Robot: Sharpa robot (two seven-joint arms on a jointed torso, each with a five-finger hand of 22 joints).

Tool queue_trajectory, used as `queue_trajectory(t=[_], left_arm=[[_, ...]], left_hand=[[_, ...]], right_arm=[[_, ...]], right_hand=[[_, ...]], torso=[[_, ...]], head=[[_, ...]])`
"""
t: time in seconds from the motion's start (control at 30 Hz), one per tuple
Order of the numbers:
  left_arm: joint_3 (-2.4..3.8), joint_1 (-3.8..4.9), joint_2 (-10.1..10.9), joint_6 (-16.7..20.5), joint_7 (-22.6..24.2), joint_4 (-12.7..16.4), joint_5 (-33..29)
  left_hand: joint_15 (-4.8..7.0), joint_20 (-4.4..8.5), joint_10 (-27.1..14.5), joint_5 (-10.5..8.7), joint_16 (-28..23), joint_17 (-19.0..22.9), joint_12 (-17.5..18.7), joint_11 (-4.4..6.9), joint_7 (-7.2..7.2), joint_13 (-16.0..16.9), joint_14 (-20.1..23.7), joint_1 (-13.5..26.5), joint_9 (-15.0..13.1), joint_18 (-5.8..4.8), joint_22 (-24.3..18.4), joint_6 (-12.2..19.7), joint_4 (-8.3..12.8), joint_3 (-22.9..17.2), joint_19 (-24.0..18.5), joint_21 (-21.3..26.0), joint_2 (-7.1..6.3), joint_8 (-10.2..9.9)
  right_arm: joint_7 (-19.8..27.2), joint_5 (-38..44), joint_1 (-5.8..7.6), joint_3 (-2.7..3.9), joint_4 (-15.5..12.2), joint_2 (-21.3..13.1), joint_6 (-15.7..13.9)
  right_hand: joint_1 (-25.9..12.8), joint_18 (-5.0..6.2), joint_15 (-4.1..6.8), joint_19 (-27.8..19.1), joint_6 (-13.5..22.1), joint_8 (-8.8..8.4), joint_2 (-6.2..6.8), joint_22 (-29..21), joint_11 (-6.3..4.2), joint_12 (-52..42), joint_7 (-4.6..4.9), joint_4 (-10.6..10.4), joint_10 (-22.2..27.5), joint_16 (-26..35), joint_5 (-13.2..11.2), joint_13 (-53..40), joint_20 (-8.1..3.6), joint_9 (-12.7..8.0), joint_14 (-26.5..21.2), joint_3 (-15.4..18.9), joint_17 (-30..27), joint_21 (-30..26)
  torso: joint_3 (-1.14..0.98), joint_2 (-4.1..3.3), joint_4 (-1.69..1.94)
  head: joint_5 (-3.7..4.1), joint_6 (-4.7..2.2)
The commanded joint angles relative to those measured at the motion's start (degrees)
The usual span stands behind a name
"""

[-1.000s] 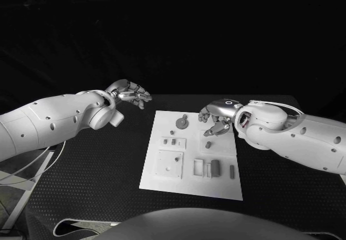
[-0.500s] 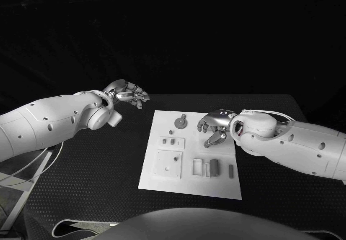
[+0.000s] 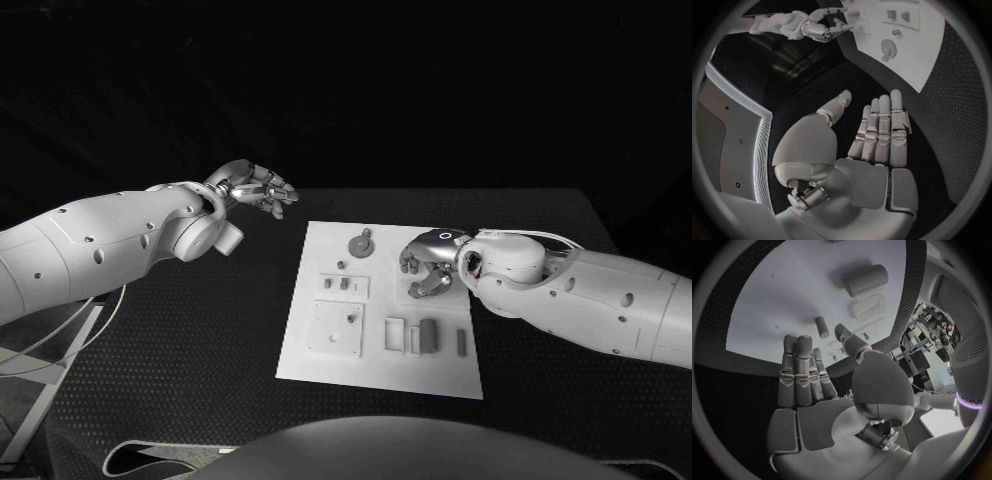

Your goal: Assemble the parts on the task board

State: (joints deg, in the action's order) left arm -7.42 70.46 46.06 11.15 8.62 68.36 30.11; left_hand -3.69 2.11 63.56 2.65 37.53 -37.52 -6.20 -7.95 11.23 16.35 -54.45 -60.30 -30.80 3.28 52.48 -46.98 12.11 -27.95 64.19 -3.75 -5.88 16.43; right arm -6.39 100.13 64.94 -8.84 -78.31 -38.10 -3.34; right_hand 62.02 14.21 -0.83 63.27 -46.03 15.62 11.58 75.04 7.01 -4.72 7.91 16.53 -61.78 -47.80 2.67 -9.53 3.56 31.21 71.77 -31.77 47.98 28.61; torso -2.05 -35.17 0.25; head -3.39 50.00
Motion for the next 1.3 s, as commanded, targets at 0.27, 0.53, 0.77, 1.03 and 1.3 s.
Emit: queue_trajectory(t=[0.27, 0.53, 0.77, 1.03, 1.3], left_arm=[[0.03, 0.04, -0.14, -0.50, 0.61, -0.01, -0.29], [0.03, 0.04, -0.16, -0.43, 0.68, 0.02, -0.29], [0.03, 0.04, -0.18, -0.44, 0.70, -0.01, -0.29], [0.03, 0.04, -0.19, -0.41, 0.70, -0.04, -0.29], [0.03, 0.04, -0.18, -0.44, 0.69, -0.06, -0.29]], left_hand=[[0.16, -0.05, -0.32, 0.22, -0.21, -0.09, -0.41, 0.15, -0.14, -0.08, -0.35, 0.10, 0.02, 0.69, -0.10, 0.24, -0.32, 0.03, 0.41, -0.24, -0.02, -0.02], [0.16, -0.05, -0.33, 0.22, -0.24, -0.12, -0.42, 0.15, -0.14, -0.09, -0.35, 0.13, 0.01, 0.68, -0.11, 0.24, -0.36, 0.05, 0.41, -0.24, -0.02, -0.01], [0.16, -0.05, -0.33, 0.22, -0.27, -0.14, -0.43, 0.15, -0.14, -0.09, -0.36, 0.13, 0.01, 0.68, -0.12, 0.24, -0.38, 0.06, 0.41, -0.24, -0.01, 0.00], [0.16, -0.04, -0.34, 0.22, -0.29, -0.17, -0.44, 0.15, -0.14, -0.10, -0.36, 0.13, 0.01, 0.68, -0.14, 0.23, -0.39, 0.06, 0.41, -0.24, 0.00, 0.01], [0.16, -0.04, -0.34, 0.22, -0.31, -0.20, -0.45, 0.15, -0.15, -0.10, -0.37, 0.11, 0.01, 0.68, -0.15, 0.23, -0.40, 0.07, 0.41, -0.24, -0.01, 0.02]], right_arm=[[0.58, 1.91, -1.06, -0.42, 1.25, 0.52, -3.03], [0.84, 1.80, -1.23, -0.45, 2.14, 0.88, -4.19], [1.10, 1.65, -1.58, -0.48, 2.12, 1.19, -3.77], [1.32, 1.38, -1.74, -0.51, 1.84, 1.31, -3.09], [0.97, 1.93, -1.75, -0.53, 1.89, 1.27, -2.89]], right_hand=[[2.03, 0.79, 2.13, 2.69, -3.33, 1.83, -2.45, 1.18, -1.75, -2.25, 1.34, 0.25, -5.13, -3.04, 0.11, -1.69, -1.29, 0.65, 2.38, 2.13, 1.02, 1.85], [2.99, 0.79, 2.82, 2.94, -5.36, 2.65, -4.33, 1.14, -2.51, -3.02, 0.91, 0.27, -7.17, -3.75, 0.09, -2.76, -1.56, 0.88, 2.44, 2.69, 1.26, 2.29], [3.49, 0.79, 3.52, 3.32, -7.32, 3.38, -5.70, 1.17, -3.25, -3.80, 0.10, 0.28, -9.18, -4.43, 0.09, -3.87, -1.79, 1.14, 2.83, 3.24, 1.41, 2.84], [3.72, 0.79, 3.74, 3.31, -7.92, 3.52, -6.01, 1.16, -3.48, -3.97, -0.16, 0.29, -9.74, -4.60, 0.10, -4.36, -1.86, 1.20, 2.84, 3.45, 1.41, 3.00], [6.50, 0.76, 4.12, 3.25, -9.16, 3.76, -7.23, 1.06, -3.90, -4.21, -0.66, 0.13, -10.74, -4.80, 0.12, -5.20, -1.99, 1.29, 2.89, 0.90, 1.33, 3.13]], torso=[[-0.03, 0.01, -0.05], [0.05, 0.02, 0.02], [-0.01, 0.03, -0.06], [0.03, 0.02, -0.04], [0.02, 0.02, -0.02]], head=[[-0.37, 0.00], [-0.36, 0.00], [-0.50, 0.00], [-0.53, 0.00], [-0.56, 0.00]])
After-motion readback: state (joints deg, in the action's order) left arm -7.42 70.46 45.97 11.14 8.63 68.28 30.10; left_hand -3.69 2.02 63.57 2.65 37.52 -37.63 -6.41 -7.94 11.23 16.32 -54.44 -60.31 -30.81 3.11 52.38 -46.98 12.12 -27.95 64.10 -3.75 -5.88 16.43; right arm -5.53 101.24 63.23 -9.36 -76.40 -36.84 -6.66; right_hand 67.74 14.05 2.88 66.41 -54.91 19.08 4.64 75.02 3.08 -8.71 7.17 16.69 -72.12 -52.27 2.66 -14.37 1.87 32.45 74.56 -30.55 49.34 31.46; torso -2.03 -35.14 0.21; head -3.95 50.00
